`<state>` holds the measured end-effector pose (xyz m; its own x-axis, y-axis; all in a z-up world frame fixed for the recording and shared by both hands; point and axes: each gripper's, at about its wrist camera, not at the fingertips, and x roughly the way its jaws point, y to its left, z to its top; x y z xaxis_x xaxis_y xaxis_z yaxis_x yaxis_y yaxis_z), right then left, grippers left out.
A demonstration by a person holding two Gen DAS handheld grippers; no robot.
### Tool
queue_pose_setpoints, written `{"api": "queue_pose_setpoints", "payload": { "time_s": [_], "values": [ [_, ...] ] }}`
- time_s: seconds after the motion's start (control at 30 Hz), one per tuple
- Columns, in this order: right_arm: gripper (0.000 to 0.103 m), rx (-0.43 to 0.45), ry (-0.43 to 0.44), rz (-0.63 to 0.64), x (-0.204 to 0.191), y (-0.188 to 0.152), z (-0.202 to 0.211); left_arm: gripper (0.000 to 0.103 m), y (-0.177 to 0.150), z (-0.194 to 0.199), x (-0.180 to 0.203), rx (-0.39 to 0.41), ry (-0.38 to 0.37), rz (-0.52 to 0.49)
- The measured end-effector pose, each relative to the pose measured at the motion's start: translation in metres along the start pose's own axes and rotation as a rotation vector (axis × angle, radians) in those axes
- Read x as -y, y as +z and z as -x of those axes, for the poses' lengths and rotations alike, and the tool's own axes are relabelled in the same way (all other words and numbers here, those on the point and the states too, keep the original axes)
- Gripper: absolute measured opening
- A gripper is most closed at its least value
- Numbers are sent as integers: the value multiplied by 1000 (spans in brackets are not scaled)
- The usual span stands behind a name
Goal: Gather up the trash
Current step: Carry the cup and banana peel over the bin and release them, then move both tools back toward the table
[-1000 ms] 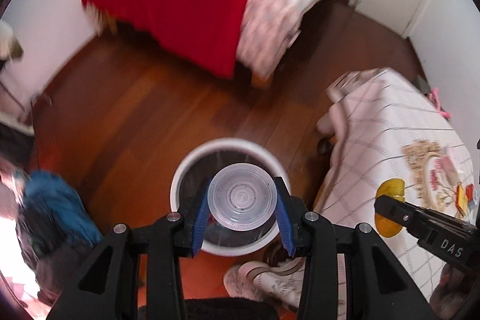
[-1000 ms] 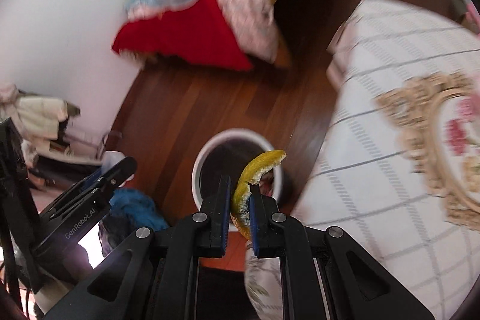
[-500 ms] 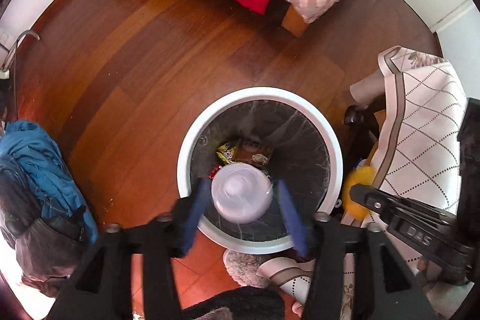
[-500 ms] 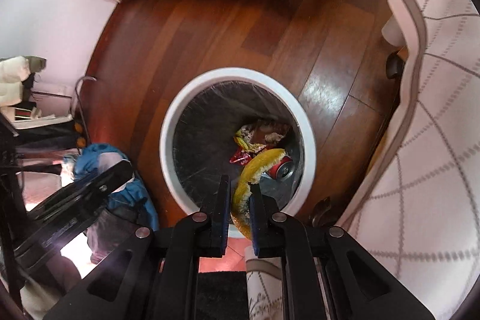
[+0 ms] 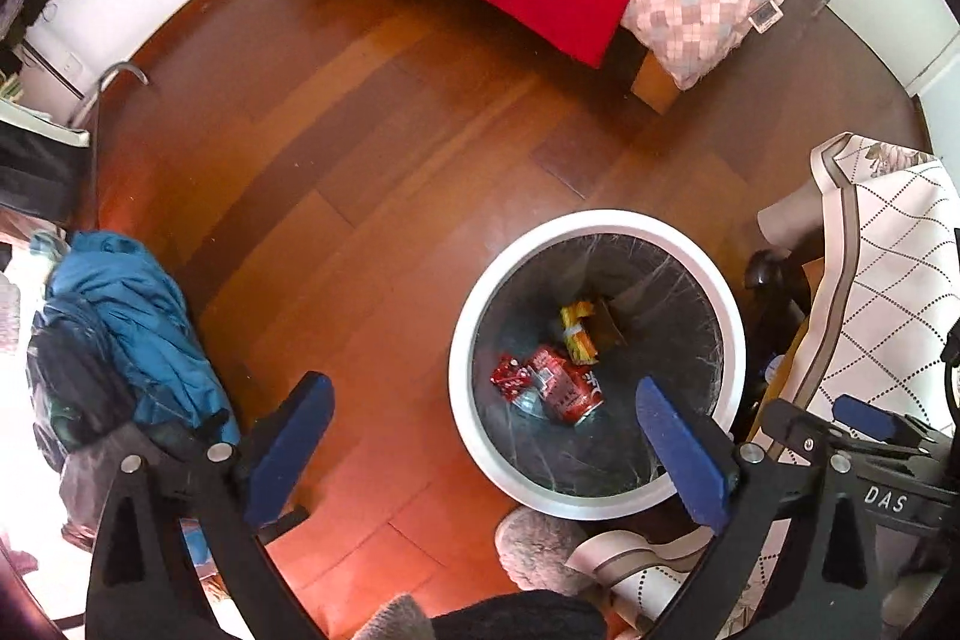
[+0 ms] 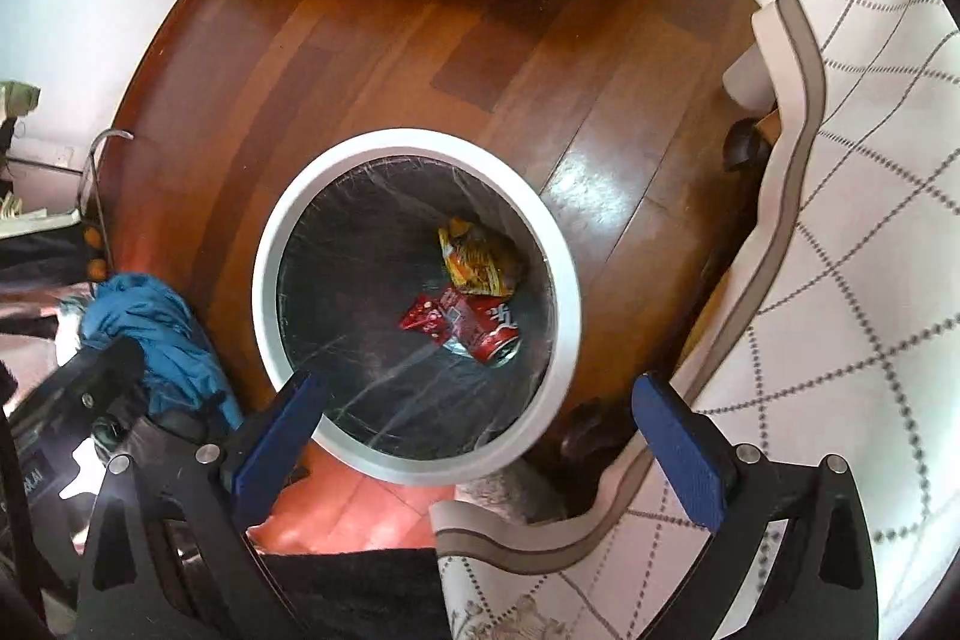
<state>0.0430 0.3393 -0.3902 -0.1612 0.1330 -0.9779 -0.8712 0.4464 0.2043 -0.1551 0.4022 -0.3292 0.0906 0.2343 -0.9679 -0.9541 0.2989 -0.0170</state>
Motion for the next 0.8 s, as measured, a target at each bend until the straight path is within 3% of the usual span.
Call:
{"api": "queue_pose_setpoints", "payload": {
  "time_s": [0.4, 0.8],
  "values": [
    [103, 98, -48, 69, -7, -33, 62, 103, -18, 55, 7, 98, 26, -25],
    [103, 305, 33, 55, -6, -92, 167, 103, -46, 151, 17, 275, -2, -57]
  ]
}}
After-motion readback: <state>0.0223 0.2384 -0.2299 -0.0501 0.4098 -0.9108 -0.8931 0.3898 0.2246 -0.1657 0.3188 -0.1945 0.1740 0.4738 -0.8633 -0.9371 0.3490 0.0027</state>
